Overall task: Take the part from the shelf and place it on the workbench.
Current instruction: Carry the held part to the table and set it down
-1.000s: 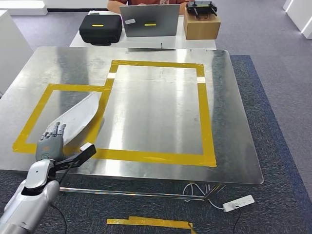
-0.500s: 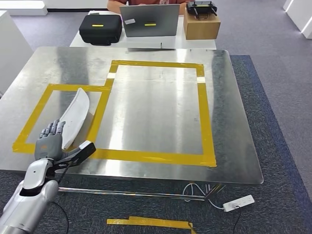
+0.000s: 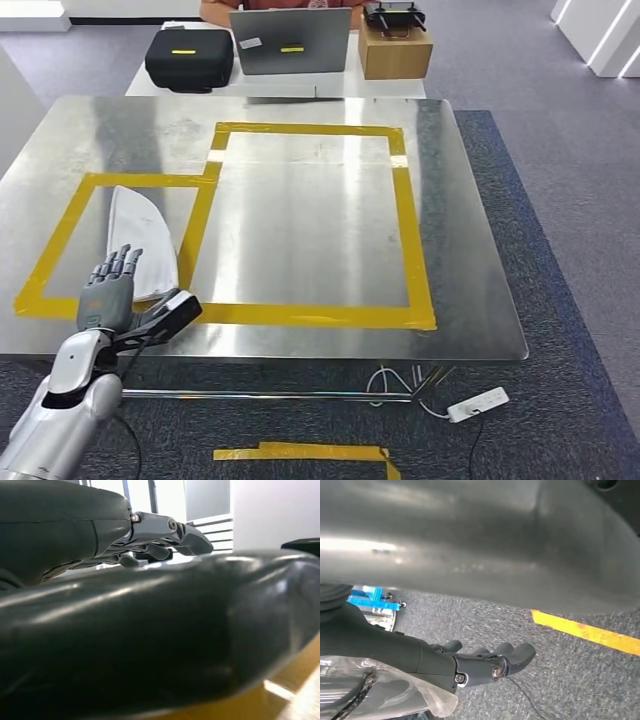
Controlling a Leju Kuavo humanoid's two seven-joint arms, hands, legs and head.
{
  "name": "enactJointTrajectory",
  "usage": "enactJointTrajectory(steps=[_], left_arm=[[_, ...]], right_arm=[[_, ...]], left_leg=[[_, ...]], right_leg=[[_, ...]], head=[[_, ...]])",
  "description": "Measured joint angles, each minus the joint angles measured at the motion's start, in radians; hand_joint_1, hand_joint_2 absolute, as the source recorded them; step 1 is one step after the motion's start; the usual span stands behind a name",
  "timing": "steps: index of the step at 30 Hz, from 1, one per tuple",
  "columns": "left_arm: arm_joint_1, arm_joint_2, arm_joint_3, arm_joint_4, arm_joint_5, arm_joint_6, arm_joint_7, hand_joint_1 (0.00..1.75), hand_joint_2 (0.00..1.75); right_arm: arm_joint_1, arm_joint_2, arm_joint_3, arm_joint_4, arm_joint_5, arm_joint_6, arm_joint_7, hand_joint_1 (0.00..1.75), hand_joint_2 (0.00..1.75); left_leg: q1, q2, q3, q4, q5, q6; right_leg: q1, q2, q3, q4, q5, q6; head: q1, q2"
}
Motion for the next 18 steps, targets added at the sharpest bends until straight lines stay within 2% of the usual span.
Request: enactJointTrajectory(steps=[2,3,6,7,8,9,11,12,13,14,15,16,17,18], left_arm=[[0.001,-0.003,-0.002,-0.008,0.004,-0.002,-0.005,0.0,0.0],[0.001,-0.004,-0.003,-0.013,0.006,-0.002,-0.007,0.0,0.0],[0.004,-0.004,-0.005,-0.02,0.013,-0.005,-0.01,0.0,0.0],[0.005,-0.004,-0.007,-0.022,0.014,-0.006,-0.011,0.0,0.0],[0.006,-0.004,-0.008,-0.023,0.016,-0.009,-0.012,0.0,0.0],[0.007,-0.005,-0.01,-0.023,0.017,-0.011,-0.012,0.0,0.0],[0.008,-0.006,-0.015,-0.024,0.02,-0.014,-0.013,0.0,0.0],[0.01,-0.007,-0.016,-0.024,0.021,-0.015,-0.013,0.0,0.0],[0.012,-0.008,-0.018,-0.024,0.022,-0.015,-0.013,0.0,0.0],[0.013,-0.008,-0.019,-0.024,0.022,-0.015,-0.014,0.0,0.0],[0.014,-0.009,-0.02,-0.024,0.023,-0.015,-0.014,0.0,0.0],[0.014,-0.009,-0.02,-0.025,0.023,-0.015,-0.014,0.0,0.0],[0.013,-0.01,-0.021,-0.026,0.023,-0.015,-0.014,0.0,0.0],[0.012,-0.01,-0.021,-0.028,0.023,-0.015,-0.015,0.0,0.0]], right_arm=[[-0.001,0.0,0.0,0.0,0.002,0.001,0.004,0.0,0.0],[-0.001,0.0,0.001,0.0,0.003,0.001,0.006,0.0,0.0],[-0.001,0.0,0.001,-0.001,0.005,0.001,0.015,0.0,0.0],[-0.002,0.0,0.001,-0.001,0.006,0.0,0.018,0.0,0.0],[-0.002,0.0,0.001,-0.001,0.006,-0.001,0.022,0.0,0.0],[-0.001,0.0,0.001,-0.001,0.006,-0.002,0.025,0.0,0.0],[-0.001,0.0,0.0,-0.001,0.005,-0.003,0.029,0.0,0.0],[-0.001,0.0,0.0,-0.001,0.005,-0.003,0.031,0.0,0.0],[-0.001,0.0,0.0,-0.001,0.004,-0.003,0.031,0.0,0.0],[-0.001,0.0,0.0,-0.001,0.004,-0.003,0.032,0.0,0.0],[-0.002,0.0,0.0,-0.001,0.004,-0.003,0.032,0.0,0.0],[-0.002,0.0,0.0,-0.001,0.004,-0.003,0.032,0.0,0.0],[-0.002,0.0,0.0,-0.001,0.004,-0.003,0.032,0.0,0.0],[-0.002,0.0,0.0,-0.001,0.005,-0.003,0.032,0.0,0.0]], left_leg=[[0.001,-0.001,-0.007,0.006,0.003,-0.01],[0.0,-0.002,-0.01,0.009,0.006,-0.017],[0.001,-0.006,-0.021,0.013,0.016,-0.038],[0.002,0.003,-0.027,0.021,0.006,-0.043],[0.002,0.016,-0.037,0.044,-0.017,-0.046],[0.003,0.032,-0.053,0.089,-0.056,-0.049],[0.002,0.051,-0.092,0.221,-0.144,-0.052],[0.002,0.053,-0.104,0.277,-0.17,-0.052],[0.002,0.053,-0.101,0.303,-0.175,-0.051],[0.001,0.053,-0.082,0.294,-0.161,-0.048],[0.0,0.054,-0.043,0.246,-0.135,-0.042],[-0.004,0.056,0.008,0.176,-0.111,-0.033],[-0.008,0.06,0.06,0.097,-0.099,-0.024],[-0.012,0.064,0.099,0.036,-0.094,-0.018]], right_leg=[[-0.002,0.01,0.077,-0.134,0.046,-0.001],[-0.002,0.016,0.096,-0.169,0.054,-0.005],[0.002,0.017,0.093,-0.176,0.061,-0.025],[0.002,0.012,0.087,-0.175,0.066,-0.035],[0.002,0.007,0.081,-0.176,0.073,-0.046],[0.003,0.0,0.072,-0.178,0.08,-0.056],[0.009,-0.011,0.053,-0.176,0.094,-0.066],[0.012,-0.017,0.042,-0.176,0.102,-0.067],[0.016,-0.022,0.031,-0.175,0.109,-0.068],[0.019,-0.026,0.021,-0.174,0.117,-0.069],[0.023,-0.03,0.012,-0.173,0.124,-0.068],[0.025,-0.032,0.004,-0.172,0.13,-0.068],[0.028,-0.034,-0.002,-0.171,0.137,-0.066],[0.03,-0.037,-0.006,-0.171,0.144,-0.062]], head=[[0.0,0.0],[-0.001,0.0],[-0.002,0.0],[-0.003,0.0],[-0.005,0.0],[-0.008,0.0],[-0.011,0.0],[-0.011,0.0],[-0.012,0.0],[-0.012,0.0],[-0.012,0.0],[-0.011,0.0],[-0.011,0.0],[-0.01,0.0]])
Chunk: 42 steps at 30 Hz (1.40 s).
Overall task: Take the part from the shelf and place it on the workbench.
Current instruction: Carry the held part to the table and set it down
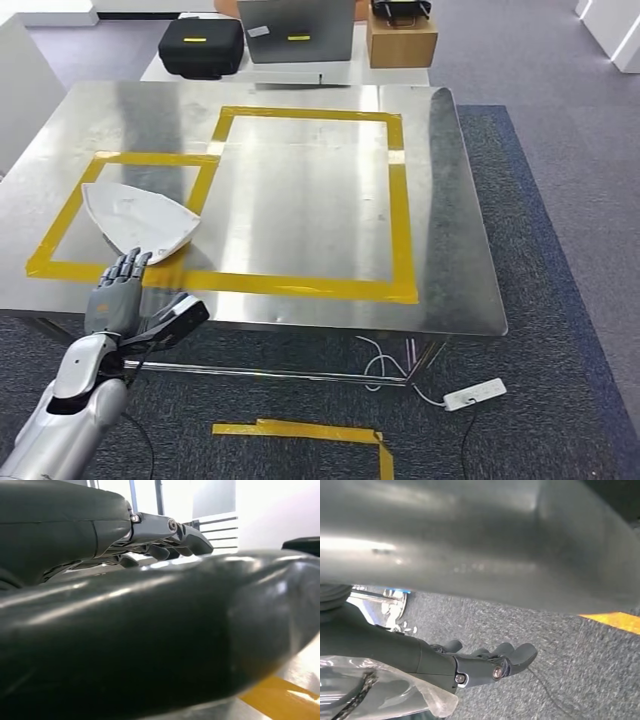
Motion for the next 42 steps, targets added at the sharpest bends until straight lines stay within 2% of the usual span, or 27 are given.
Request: enactJointTrajectory(steps=[2,4,6,8,9,10,11,12,14,15,17,19,20,22,24,25,26,27,30,32,34,35,37,39,40,41,42], left_arm=[[0.0,-0.001,-0.001,-0.003,0.001,0.0,0.0,0.0,0.0],[0.0,-0.002,-0.002,-0.004,0.002,0.0,0.0,0.0,0.0],[-0.001,-0.004,-0.002,-0.004,0.004,0.0,0.0,0.0,0.0],[0.0,-0.006,-0.002,-0.004,0.005,0.0,0.0,0.0,0.0],[0.001,-0.006,-0.002,-0.004,0.006,0.0,0.0,0.0,0.0],[0.003,-0.006,-0.002,-0.004,0.006,0.0,0.0,0.0,0.0],[0.005,-0.006,-0.002,-0.004,0.006,0.0,0.0,0.0,0.0],[0.007,-0.006,-0.002,-0.004,0.007,0.0,0.0,0.0,0.0],[0.008,-0.006,-0.002,-0.004,0.007,0.0,0.0,0.0,0.0],[0.008,-0.005,-0.002,-0.005,0.007,0.0,0.0,0.0,0.0],[0.008,-0.004,-0.003,-0.007,0.007,0.0,0.0,0.0,0.0],[0.009,-0.003,-0.003,-0.007,0.008,0.0,0.0,0.0,0.0],[0.01,-0.003,-0.003,-0.007,0.008,-0.001,0.0,0.0,0.0],[0.012,-0.002,-0.004,-0.007,0.008,-0.002,0.0,0.0,0.0],[0.016,-0.002,-0.004,-0.007,0.01,-0.003,0.0,0.0,0.0],[0.02,-0.002,-0.005,-0.007,0.01,-0.003,0.0,0.0,0.0],[0.023,-0.002,-0.005,-0.007,0.011,-0.003,0.0,0.0,0.0],[0.025,-0.003,-0.005,-0.007,0.011,-0.003,0.0,0.0,0.0],[0.025,-0.003,-0.006,-0.007,0.011,-0.007,0.0,0.0,0.0],[0.028,-0.004,-0.006,-0.007,0.011,-0.01,0.0,0.0,0.0],[0.034,-0.005,-0.007,-0.006,0.011,-0.013,0.0,0.0,0.0],[0.037,-0.007,-0.007,-0.005,0.011,-0.014,0.0,0.0,0.0],[0.046,-0.011,-0.008,-0.003,0.011,-0.017,0.0,0.0,0.0],[0.059,-0.014,-0.01,0.001,0.011,-0.016,0.0,0.0,0.0],[0.066,-0.015,-0.011,0.004,0.011,-0.016,0.0,0.0,0.0],[0.074,-0.016,-0.012,0.006,0.012,-0.016,0.0,0.0,0.0],[0.081,-0.017,-0.013,0.009,0.013,-0.017,0.0,0.0,0.0]], right_arm=[[0.0,0.0,0.0,0.0,0.002,0.0,0.0,0.0,0.0],[0.001,0.0,0.0,0.0,0.004,0.0,0.001,0.0,0.0],[0.001,0.0,0.0,0.0,0.005,0.001,0.001,0.0,0.0],[0.001,0.0,0.001,0.0,0.007,0.001,0.001,0.0,0.0],[0.0,0.0,0.0,0.0,0.009,0.001,0.001,0.0,0.0],[0.0,0.0,0.0,0.0,0.01,0.001,0.0,0.0,0.0],[0.0,0.0,-0.001,0.0,0.011,0.001,0.0,0.0,0.0],[0.0,0.0,-0.001,0.0,0.012,0.001,0.0,0.0,0.0],[-0.001,0.0,-0.001,0.0,0.012,0.001,0.0,0.0,0.0],[-0.001,0.0,-0.001,0.0,0.012,0.001,0.0,0.0,0.0],[-0.001,0.0,-0.001,0.0,0.013,0.001,-0.001,0.0,0.0],[0.0,0.0,-0.001,0.0,0.013,0.001,0.0,0.0,0.0],[0.0,0.0,-0.002,0.0,0.013,0.001,0.0,0.0,0.0],[-0.001,0.0,-0.002,0.0,0.014,0.003,0.001,0.0,0.0],[-0.001,0.0,-0.003,0.0,0.014,0.006,0.003,0.0,0.0],[-0.001,0.0,-0.003,0.0,0.014,0.007,0.004,0.0,0.0],[-0.001,0.0,-0.003,0.0,0.014,0.009,0.004,0.0,0.0],[-0.001,0.0,-0.003,0.0,0.015,0.01,0.005,0.0,0.0],[-0.002,0.0,-0.003,0.0,0.015,0.015,0.009,0.0,0.0],[-0.002,0.0,-0.003,0.0,0.014,0.016,0.013,0.0,0.0],[-0.002,0.0,-0.004,0.0,0.008,0.015,0.016,0.0,0.0],[-0.002,0.0,-0.004,0.0,0.002,0.013,0.018,0.0,0.0],[-0.002,0.0,-0.004,0.001,-0.01,0.01,0.024,0.0,0.0],[-0.002,0.0,-0.004,0.001,-0.021,0.006,0.029,0.0,0.0],[-0.001,0.0,-0.004,0.001,-0.025,0.004,0.031,0.0,0.0],[-0.001,0.0,-0.004,0.001,-0.031,0.002,0.033,0.0,0.0],[-0.001,0.0,-0.003,0.0,-0.039,0.0,0.037,0.0,0.0]], left_leg=[[-0.009,0.004,0.026,-0.053,-0.001,0.008],[-0.01,0.004,0.014,-0.061,0.017,0.017],[-0.006,0.005,-0.006,-0.068,0.041,0.028],[-0.006,0.005,-0.035,-0.068,0.063,0.035],[-0.007,0.005,-0.05,-0.068,0.074,0.035],[-0.007,0.005,-0.064,-0.067,0.085,0.034],[-0.007,0.004,-0.079,-0.065,0.096,0.032],[-0.006,0.004,-0.093,-0.063,0.105,0.029],[-0.006,0.003,-0.118,-0.052,0.119,0.021],[-0.006,0.002,-0.127,-0.044,0.124,0.016],[-0.008,0.0,-0.139,-0.034,0.136,0.005],[-0.007,-0.002,-0.144,-0.03,0.142,-0.005],[-0.005,-0.003,-0.149,-0.018,0.126,-0.011],[-0.002,-0.002,-0.173,0.06,0.044,-0.02],[0.0,-0.002,-0.203,0.19,-0.043,-0.027],[0.001,-0.002,-0.207,0.239,-0.061,-0.027],[0.001,-0.002,-0.198,0.256,-0.057,-0.026],[0.001,-0.002,-0.17,0.234,-0.036,-0.023],[-0.005,-0.002,-0.034,0.03,0.014,-0.003],[-0.012,-0.002,0.004,-0.044,0.012,0.007],[-0.014,-0.001,-0.001,-0.055,0.028,0.015],[-0.013,0.001,-0.007,-0.06,0.038,0.022],[-0.009,0.004,-0.026,-0.068,0.06,0.034],[-0.01,0.005,-0.055,-0.067,0.081,0.039],[-0.01,0.005,-0.07,-0.065,0.092,0.039],[-0.01,0.005,-0.086,-0.064,0.103,0.038],[-0.01,0.005,-0.101,-0.062,0.113,0.036]], right_leg=[[-0.001,-0.005,-0.005,-0.002,0.015,0.011],[-0.006,-0.003,-0.011,-0.001,0.018,0.025],[-0.007,0.011,-0.036,0.048,-0.041,0.035],[-0.008,0.022,-0.074,0.167,-0.139,0.041],[-0.009,0.024,-0.087,0.23,-0.169,0.043],[-0.009,0.024,-0.09,0.272,-0.176,0.044],[-0.009,0.024,-0.076,0.283,-0.161,0.045],[-0.01,0.025,-0.045,0.256,-0.131,0.045],[-0.012,0.029,0.064,0.115,-0.091,0.047],[-0.012,0.033,0.114,0.042,-0.092,0.045],[-0.011,0.04,0.158,-0.034,-0.11,0.038],[-0.01,0.035,0.143,-0.036,-0.104,0.022],[-0.01,0.032,0.137,-0.035,-0.097,0.011],[-0.01,0.025,0.122,-0.037,-0.079,-0.007],[-0.007,0.021,0.103,-0.033,-0.06,-0.013],[-0.004,0.02,0.091,-0.03,-0.051,-0.014],[-0.002,0.018,0.075,-0.025,-0.043,-0.014],[0.0,0.017,0.059,-0.019,-0.036,-0.014],[0.004,0.016,0.025,-0.005,-0.017,-0.009],[0.004,0.015,0.014,-0.004,-0.002,0.001],[0.0,0.016,0.007,-0.006,0.009,0.014],[-0.001,0.018,0.001,0.0,0.0,0.021],[-0.003,0.023,-0.026,0.062,-0.069,0.032],[-0.006,0.025,-0.064,0.19,-0.16,0.04],[-0.007,0.025,-0.074,0.248,-0.183,0.043],[-0.008,0.025,-0.072,0.278,-0.182,0.046],[-0.008,0.025,-0.052,0.272,-0.159,0.047]], head=[[0.0,0.0],[-0.001,0.0],[0.0,0.0],[0.002,0.0],[0.002,0.0],[0.002,0.0],[0.002,0.0],[0.002,0.0],[0.002,0.0],[0.002,0.0],[0.002,0.0],[0.002,0.0],[0.001,0.0],[-0.002,0.0],[-0.003,0.0],[-0.003,0.0],[-0.003,0.0],[-0.003,0.0],[-0.002,0.0],[-0.002,0.0],[-0.002,0.0],[-0.003,0.0],[0.0,0.0],[0.002,0.0],[0.002,0.0],[0.002,0.0],[0.002,0.0]])
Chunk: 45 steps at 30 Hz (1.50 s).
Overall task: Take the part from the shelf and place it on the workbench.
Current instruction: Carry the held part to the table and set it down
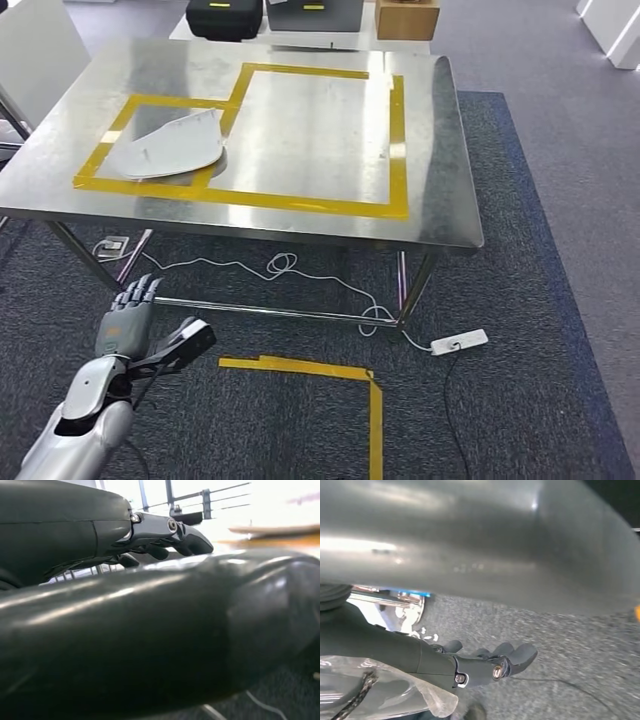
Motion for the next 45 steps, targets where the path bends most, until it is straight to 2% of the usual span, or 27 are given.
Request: enactJointTrajectory(steps=[2,3,4,6,8,9,11,13,15,17,19,21,23,25,27,28,29,31,33,35,36,38,39,40,43,44,45], left_arm=[[0.017,-0.002,-0.001,0.007,0.005,0.0,0.0,0.0,0.0],[0.027,-0.002,-0.001,0.011,0.007,0.0,0.0,0.0,0.0],[0.039,-0.003,-0.001,0.017,0.01,0.0,0.0,0.0,0.0],[0.072,-0.009,-0.002,0.04,0.018,-0.002,0.0,0.0,0.0],[0.116,-0.019,-0.003,0.075,0.036,-0.003,0.004,0.0,0.0],[0.139,-0.025,-0.004,0.096,0.049,0.0,0.008,0.0,0.0],[0.184,-0.039,-0.007,0.149,0.077,0.008,0.015,0.0,0.0],[0.222,-0.05,-0.012,0.204,0.104,0.019,0.02,0.0,0.0],[0.248,-0.058,-0.015,0.247,0.13,0.019,0.031,0.0,0.0],[0.267,-0.062,-0.017,0.279,0.158,0.014,0.049,0.0,0.0],[0.289,-0.066,-0.018,0.306,0.192,0.025,0.07,0.0,0.0],[0.318,-0.07,-0.024,0.333,0.229,0.053,0.087,0.0,0.0],[0.343,-0.072,-0.033,0.354,0.255,0.076,0.096,0.0,0.0],[0.355,-0.072,-0.04,0.369,0.27,0.086,0.102,0.0,0.0],[0.361,-0.072,-0.045,0.378,0.284,0.089,0.114,0.0,0.0],[0.364,-0.073,-0.05,0.383,0.297,0.091,0.123,0.0,0.0],[0.368,-0.073,-0.054,0.389,0.315,0.095,0.134,0.0,0.0],[0.379,-0.075,-0.059,0.402,0.359,0.109,0.153,0.0,0.0],[0.389,-0.076,-0.06,0.416,0.395,0.124,0.162,0.0,0.0],[0.394,-0.081,-0.062,0.439,0.432,0.141,0.166,0.0,0.0],[0.396,-0.085,-0.064,0.454,0.455,0.15,0.167,0.0,0.0],[0.404,-0.092,-0.065,0.481,0.501,0.164,0.172,0.0,0.0],[0.412,-0.094,-0.066,0.49,0.521,0.169,0.176,0.0,0.0],[0.42,-0.096,-0.07,0.496,0.539,0.173,0.182,0.0,0.0],[0.434,-0.101,-0.083,0.504,0.569,0.179,0.192,0.0,0.0],[0.435,-0.103,-0.085,0.507,0.571,0.179,0.192,0.0,0.0],[0.434,-0.104,-0.086,0.508,0.573,0.179,0.192,0.0,0.0]], right_arm=[[0.001,0.0,0.0,-0.002,-0.023,-0.003,0.009,0.0,0.0],[0.002,0.0,0.0,-0.003,-0.035,-0.004,0.015,0.0,0.0],[0.004,0.0,0.001,-0.006,-0.048,-0.005,0.02,0.0,0.0],[0.011,0.0,0.002,-0.013,-0.073,-0.008,0.032,0.0,0.0],[0.022,0.0,0.004,-0.023,-0.104,-0.016,0.047,0.0,0.0],[0.029,0.0,0.006,-0.031,-0.122,-0.02,0.055,0.0,0.0],[0.042,0.001,0.015,-0.048,-0.157,-0.028,0.073,0.0,0.0],[0.053,0.001,0.024,-0.064,-0.184,-0.036,0.087,0.0,0.0],[0.062,0.001,0.031,-0.077,-0.206,-0.045,0.097,0.0,0.0],[0.07,0.001,0.039,-0.09,-0.231,-0.056,0.107,0.0,0.0],[0.08,0.001,0.05,-0.105,-0.256,-0.069,0.117,0.0,0.0],[0.091,0.001,0.058,-0.121,-0.277,-0.077,0.126,0.0,0.0],[0.103,0.001,0.065,-0.132,-0.288,-0.081,0.131,0.0,0.0],[0.112,0.001,0.07,-0.14,-0.292,-0.084,0.134,0.0,0.0],[0.116,0.001,0.074,-0.144,-0.298,-0.088,0.135,0.0,0.0],[0.116,0.001,0.075,-0.146,-0.302,-0.09,0.136,0.0,0.0],[0.116,0.001,0.076,-0.148,-0.305,-0.091,0.135,0.0,0.0],[0.118,0.001,0.077,-0.152,-0.311,-0.093,0.134,0.0,0.0],[0.121,0.001,0.078,-0.156,-0.315,-0.093,0.133,0.0,0.0],[0.12,0.001,0.079,-0.162,-0.318,-0.092,0.128,0.0,0.0],[0.12,0.001,0.08,-0.165,-0.32,-0.092,0.125,0.0,0.0],[0.123,0.001,0.081,-0.167,-0.324,-0.092,0.122,0.0,0.0],[0.127,0.001,0.081,-0.168,-0.328,-0.093,0.122,0.0,0.0],[0.13,0.001,0.081,-0.169,-0.333,-0.094,0.123,0.0,0.0],[0.136,0.001,0.084,-0.173,-0.342,-0.095,0.124,0.0,0.0],[0.137,0.001,0.084,-0.174,-0.342,-0.096,0.124,0.0,0.0],[0.137,0.001,0.084,-0.174,-0.342,-0.096,0.124,0.0,0.0]], left_leg=[[0.002,0.0,-0.026,0.007,0.016,-0.007],[0.001,-0.001,-0.037,0.013,0.023,-0.011],[0.0,-0.001,-0.045,0.017,0.029,-0.016],[-0.002,0.0,-0.053,0.022,0.044,-0.025],[-0.001,-0.001,-0.059,0.025,0.044,-0.034],[0.0,-0.002,-0.066,0.041,0.021,-0.039],[0.006,-0.003,-0.092,0.136,-0.072,-0.049],[0.012,-0.003,-0.117,0.267,-0.149,-0.055],[0.015,-0.003,-0.098,0.307,-0.145,-0.057],[0.017,-0.003,-0.013,0.208,-0.103,-0.056],[0.014,-0.004,0.073,0.08,-0.097,-0.049],[0.008,-0.005,0.099,0.031,-0.103,-0.04],[0.006,-0.003,0.086,0.024,-0.085,-0.026],[0.008,0.0,0.063,0.017,-0.062,-0.009],[0.008,0.0,0.032,0.015,-0.037,0.0],[0.006,0.0,0.016,0.016,-0.024,0.001],[0.005,0.001,-0.001,0.017,-0.01,0.0],[0.004,0.003,-0.036,0.019,0.016,-0.003],[0.004,0.003,-0.067,0.024,0.041,-0.009],[0.002,0.0,-0.086,0.032,0.065,-0.018],[0.001,0.0,-0.091,0.032,0.078,-0.023],[0.002,-0.002,-0.098,0.028,0.102,-0.033],[0.003,-0.004,-0.102,0.032,0.091,-0.039],[0.005,-0.005,-0.108,0.053,0.056,-0.044],[0.01,-0.006,-0.126,0.226,-0.115,-0.057],[0.011,-0.006,-0.125,0.288,-0.136,-0.06],[0.012,-0.006,-0.116,0.327,-0.129,-0.061]], right_leg=[[-0.002,0.001,0.09,-0.114,0.056,0.001],[-0.002,0.005,0.147,-0.194,0.066,0.0],[-0.002,0.009,0.191,-0.261,0.063,-0.003],[0.0,0.015,0.227,-0.32,0.049,-0.01],[-0.001,0.012,0.214,-0.323,0.059,-0.024],[-0.002,0.009,0.207,-0.324,0.068,-0.035],[-0.002,0.003,0.191,-0.322,0.085,-0.053],[0.002,0.0,0.164,-0.313,0.099,-0.058],[0.004,-0.004,0.132,-0.298,0.111,-0.058],[0.004,-0.007,0.102,-0.28,0.12,-0.055],[0.006,-0.007,0.084,-0.268,0.128,-0.047],[0.005,-0.007,0.078,-0.267,0.141,-0.036],[0.001,-0.005,0.073,-0.266,0.146,-0.023],[0.0,-0.002,0.055,-0.228,0.09,-0.014],[-0.001,0.0,0.028,-0.125,-0.017,-0.011],[-0.001,0.0,0.019,-0.066,-0.053,-0.01],[0.0,0.0,0.021,-0.022,-0.062,-0.01],[0.0,0.0,0.067,-0.012,-0.012,-0.012],[0.0,0.001,0.174,-0.123,0.031,-0.014],[0.002,0.004,0.293,-0.289,0.008,-0.019],[0.003,0.005,0.323,-0.341,-0.008,-0.022],[0.004,0.003,0.323,-0.363,-0.007,-0.032],[0.003,0.0,0.311,-0.358,0.003,-0.039],[0.002,-0.004,0.297,-0.356,0.015,-0.048],[0.004,-0.015,0.249,-0.342,0.048,-0.06],[0.006,-0.02,0.229,-0.334,0.058,-0.061],[0.007,-0.024,0.209,-0.326,0.067,-0.061]], head=[[0.0,0.0],[0.0,0.0],[0.0,0.0],[0.0,0.0],[0.0,0.0],[-0.002,0.0],[-0.004,0.0],[-0.005,0.0],[-0.004,0.0],[-0.005,0.0],[-0.004,0.0],[-0.004,0.0],[-0.006,0.0],[-0.005,0.0],[-0.002,0.0],[-0.001,0.0],[-0.001,0.0],[-0.001,0.0],[0.0,0.0],[0.002,0.0],[0.004,0.0],[0.006,0.0],[0.006,0.0],[0.002,0.0],[-0.004,0.0],[-0.004,0.0],[-0.004,0.0]])
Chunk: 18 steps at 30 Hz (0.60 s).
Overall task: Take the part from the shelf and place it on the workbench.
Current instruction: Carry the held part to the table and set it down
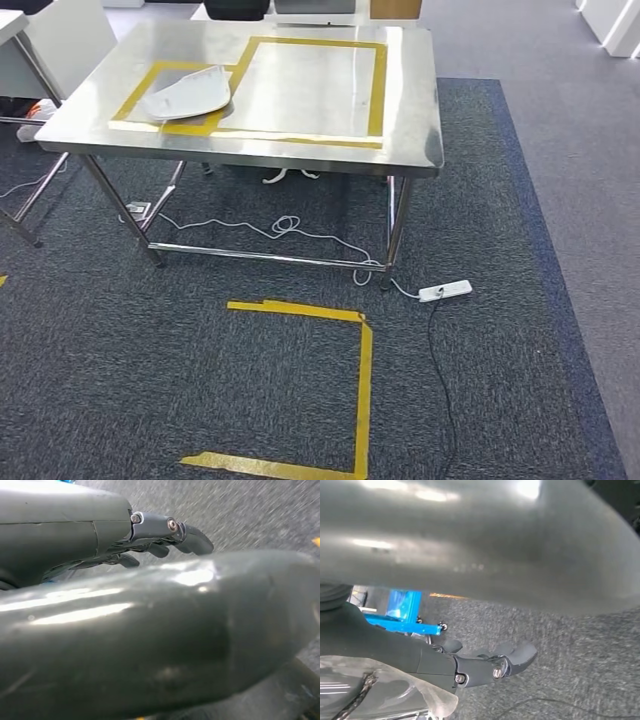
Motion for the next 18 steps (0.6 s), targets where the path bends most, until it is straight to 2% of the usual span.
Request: enactJointTrajectory(steps=[1,2,3,5,6,7,8,9,10,11,13,14,15,16,17,18], left_arm=[[0.0,-0.001,0.0,0.002,0.001,0.0,0.001,0.0,0.0],[0.0,-0.002,-0.001,0.003,0.002,0.0,0.002,0.0,0.0],[0.0,-0.003,-0.002,0.003,0.006,0.0,0.005,0.0,0.0],[-0.001,-0.003,-0.007,0.004,0.016,0.001,0.013,0.0,0.0],[-0.002,-0.003,-0.011,0.004,0.022,0.003,0.016,0.0,0.0],[-0.003,-0.003,-0.017,0.004,0.028,0.007,0.019,0.0,0.0],[-0.003,-0.004,-0.023,0.005,0.035,0.011,0.021,0.0,0.0],[-0.004,-0.004,-0.028,0.007,0.042,0.017,0.022,0.0,0.0],[-0.005,-0.004,-0.032,0.009,0.049,0.022,0.023,0.0,0.0],[-0.006,-0.003,-0.035,0.011,0.055,0.027,0.023,0.0,0.0],[-0.008,-0.001,-0.043,0.014,0.061,0.033,0.024,0.0,0.0],[-0.009,-0.001,-0.046,0.015,0.063,0.035,0.024,0.0,0.0],[-0.01,-0.001,-0.048,0.016,0.065,0.036,0.024,0.0,0.0],[-0.011,-0.001,-0.049,0.016,0.067,0.037,0.024,0.0,0.0],[-0.013,0.0,-0.05,0.017,0.07,0.037,0.023,0.0,0.0],[-0.015,0.0,-0.051,0.017,0.072,0.038,0.023,0.0,0.0]], right_arm=[[0.0,0.0,0.0,0.0,0.0,-0.001,0.0,0.0,0.0],[0.0,0.0,0.0,-0.001,0.0,-0.001,0.0,0.0,0.0],[0.0,0.0,0.001,-0.001,-0.001,-0.002,0.0,0.0,0.0],[0.001,0.0,0.003,-0.003,-0.004,-0.002,0.0,0.0,0.0],[0.001,0.0,0.004,-0.005,-0.006,-0.003,-0.001,0.0,0.0],[0.001,0.0,0.004,-0.006,-0.008,-0.004,-0.002,0.0,0.0],[0.001,0.0,0.005,-0.007,-0.01,-0.005,-0.003,0.0,0.0],[0.001,0.0,0.006,-0.008,-0.012,-0.008,-0.004,0.0,0.0],[0.002,0.001,0.006,-0.008,-0.014,-0.01,-0.005,0.0,0.0],[0.002,0.0,0.007,-0.008,-0.015,-0.012,-0.005,0.0,0.0],[0.002,0.0,0.009,-0.008,-0.016,-0.013,-0.006,0.0,0.0],[0.002,0.0,0.009,-0.008,-0.016,-0.013,-0.007,0.0,0.0],[0.001,0.0,0.009,-0.008,-0.016,-0.013,-0.007,0.0,0.0],[0.001,0.0,0.009,-0.008,-0.016,-0.013,-0.007,0.0,0.0],[0.001,0.0,0.009,-0.008,-0.016,-0.013,-0.007,0.0,0.0],[0.001,0.0,0.009,-0.008,-0.016,-0.013,-0.007,0.0,0.0]], left_leg=[[0.001,0.0,0.022,0.009,0.024,0.0],[0.001,0.0,0.063,-0.019,0.049,0.002],[0.001,-0.001,0.119,-0.079,0.057,0.006],[-0.002,-0.002,0.238,-0.239,0.025,0.018],[-0.006,-0.002,0.269,-0.292,0.008,0.024],[-0.009,-0.002,0.279,-0.321,0.002,0.03],[-0.009,0.0,0.27,-0.325,0.01,0.035],[-0.009,0.003,0.258,-0.327,0.022,0.042],[-0.008,0.007,0.245,-0.33,0.033,0.05],[-0.006,0.01,0.23,-0.332,0.045,0.056],[-0.01,0.013,0.198,-0.331,0.071,0.063],[-0.012,0.014,0.179,-0.33,0.086,0.063],[-0.014,0.015,0.16,-0.329,0.101,0.063],[-0.015,0.016,0.139,-0.326,0.116,0.061],[-0.015,0.016,0.117,-0.322,0.13,0.059],[-0.014,0.015,0.098,-0.317,0.144,0.056]], right_leg=[[0.001,-0.003,-0.023,0.01,0.009,0.001],[0.002,-0.004,-0.044,0.021,0.017,0.002],[0.002,-0.004,-0.062,0.031,0.025,0.004],[0.004,-0.004,-0.087,0.048,0.042,0.012],[0.004,-0.004,-0.093,0.051,0.053,0.017],[0.003,-0.004,-0.1,0.051,0.064,0.022],[0.001,-0.002,-0.104,0.052,0.071,0.028],[-0.001,0.002,-0.112,0.058,0.065,0.033],[-0.002,0.007,-0.123,0.078,0.039,0.037],[-0.004,0.013,-0.138,0.114,-0.003,0.041],[-0.006,0.02,-0.167,0.23,-0.098,0.046],[-0.006,0.021,-0.173,0.285,-0.12,0.047],[-0.006,0.022,-0.17,0.32,-0.116,0.047],[-0.006,0.022,-0.153,0.327,-0.089,0.047],[-0.006,0.022,-0.119,0.3,-0.051,0.046],[-0.006,0.022,-0.068,0.24,-0.025,0.045]], head=[[0.0,0.0],[0.0,0.0],[0.0,0.0],[0.001,0.0],[0.001,0.0],[0.001,0.0],[0.002,0.0],[0.002,0.0],[0.004,0.0],[0.006,0.0],[0.01,0.0],[0.01,0.0],[0.01,0.0],[0.01,0.0],[0.01,0.0],[0.01,0.0]])
